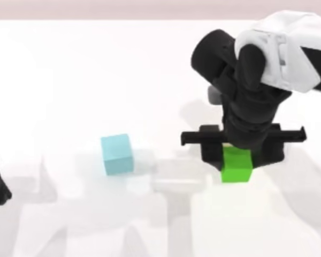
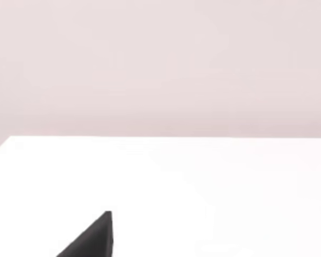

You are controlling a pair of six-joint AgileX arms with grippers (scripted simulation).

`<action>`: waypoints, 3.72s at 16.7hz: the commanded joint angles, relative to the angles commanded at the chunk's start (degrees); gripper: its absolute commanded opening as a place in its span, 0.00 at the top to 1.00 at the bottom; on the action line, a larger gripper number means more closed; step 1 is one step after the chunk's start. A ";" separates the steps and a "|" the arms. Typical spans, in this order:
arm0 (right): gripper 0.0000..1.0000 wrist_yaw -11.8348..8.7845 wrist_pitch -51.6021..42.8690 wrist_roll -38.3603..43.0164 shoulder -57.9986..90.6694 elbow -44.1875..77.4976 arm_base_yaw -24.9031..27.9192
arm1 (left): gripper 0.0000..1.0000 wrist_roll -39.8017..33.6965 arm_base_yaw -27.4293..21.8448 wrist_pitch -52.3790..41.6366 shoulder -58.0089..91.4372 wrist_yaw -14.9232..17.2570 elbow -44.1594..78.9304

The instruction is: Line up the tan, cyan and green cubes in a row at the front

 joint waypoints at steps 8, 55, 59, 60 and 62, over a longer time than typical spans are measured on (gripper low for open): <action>1.00 -0.06 4.18 0.13 1.38 -2.94 -0.09 | 0.00 0.00 0.00 0.00 0.00 0.00 0.00; 0.00 -0.04 1.46 -0.45 -1.94 -2.27 0.81 | 0.00 -0.81 -0.66 -1.21 1.75 0.09 1.75; 0.00 -0.27 8.01 -4.52 -12.70 -11.39 1.26 | 0.00 -5.28 -3.94 -8.30 12.52 0.17 12.19; 0.00 -0.36 10.28 -5.92 -16.85 -14.63 1.08 | 0.00 -6.85 -5.04 -10.88 16.70 0.16 15.92; 0.00 -0.62 15.35 -9.06 -26.63 -22.07 0.13 | 0.00 -10.36 -7.48 -16.76 26.69 0.10 24.22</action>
